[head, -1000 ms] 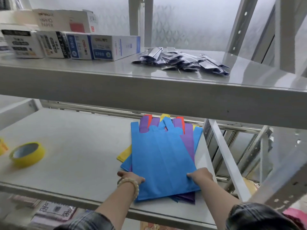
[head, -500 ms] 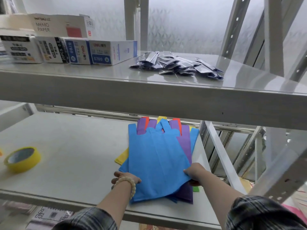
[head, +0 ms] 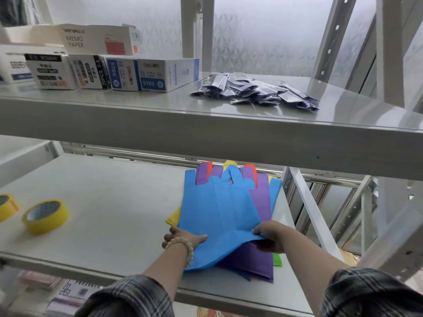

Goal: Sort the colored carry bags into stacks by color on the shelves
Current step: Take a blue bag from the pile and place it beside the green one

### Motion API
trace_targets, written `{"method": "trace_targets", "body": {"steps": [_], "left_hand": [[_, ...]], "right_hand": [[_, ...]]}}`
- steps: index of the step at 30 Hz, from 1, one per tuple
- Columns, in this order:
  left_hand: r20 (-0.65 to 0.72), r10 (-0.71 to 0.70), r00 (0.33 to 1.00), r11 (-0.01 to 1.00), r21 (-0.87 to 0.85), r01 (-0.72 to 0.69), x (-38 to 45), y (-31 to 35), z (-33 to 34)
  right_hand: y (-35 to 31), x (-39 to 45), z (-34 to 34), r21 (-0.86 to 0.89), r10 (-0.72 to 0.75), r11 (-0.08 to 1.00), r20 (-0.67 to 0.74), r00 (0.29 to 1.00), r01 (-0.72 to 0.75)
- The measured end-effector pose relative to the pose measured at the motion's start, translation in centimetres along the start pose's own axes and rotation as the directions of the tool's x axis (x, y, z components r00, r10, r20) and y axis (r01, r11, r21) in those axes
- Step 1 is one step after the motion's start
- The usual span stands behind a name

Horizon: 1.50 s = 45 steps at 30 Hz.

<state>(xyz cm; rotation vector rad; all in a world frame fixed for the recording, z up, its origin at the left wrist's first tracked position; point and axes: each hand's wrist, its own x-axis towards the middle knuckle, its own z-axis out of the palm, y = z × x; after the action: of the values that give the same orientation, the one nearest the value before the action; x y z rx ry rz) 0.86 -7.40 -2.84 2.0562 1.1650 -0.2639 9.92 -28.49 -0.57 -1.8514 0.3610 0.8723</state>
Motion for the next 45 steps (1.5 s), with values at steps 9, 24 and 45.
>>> {"method": "trace_targets", "body": {"steps": [9,24,45], "left_hand": [[0.245,0.063,0.968,0.925,-0.379,0.036,2.8,-1.7,-1.3],[0.524,0.098,0.846,0.901,-0.407,0.148,3.0,-4.1,-3.6],[0.494,0.267,0.828,0.891,-0.453,-0.017,2.6,-9.1,-3.0]], "right_hand": [[-0.4,-1.3,-1.5,0.388,0.003,0.916,0.244,0.97,-0.1],[0.4,-1.1,-2.2,-0.183,0.236,0.97,0.561,0.794,-0.159],[-2.0,5.7,3.1,0.253,-0.269,0.927,-0.058,0.961,0.275]]}}
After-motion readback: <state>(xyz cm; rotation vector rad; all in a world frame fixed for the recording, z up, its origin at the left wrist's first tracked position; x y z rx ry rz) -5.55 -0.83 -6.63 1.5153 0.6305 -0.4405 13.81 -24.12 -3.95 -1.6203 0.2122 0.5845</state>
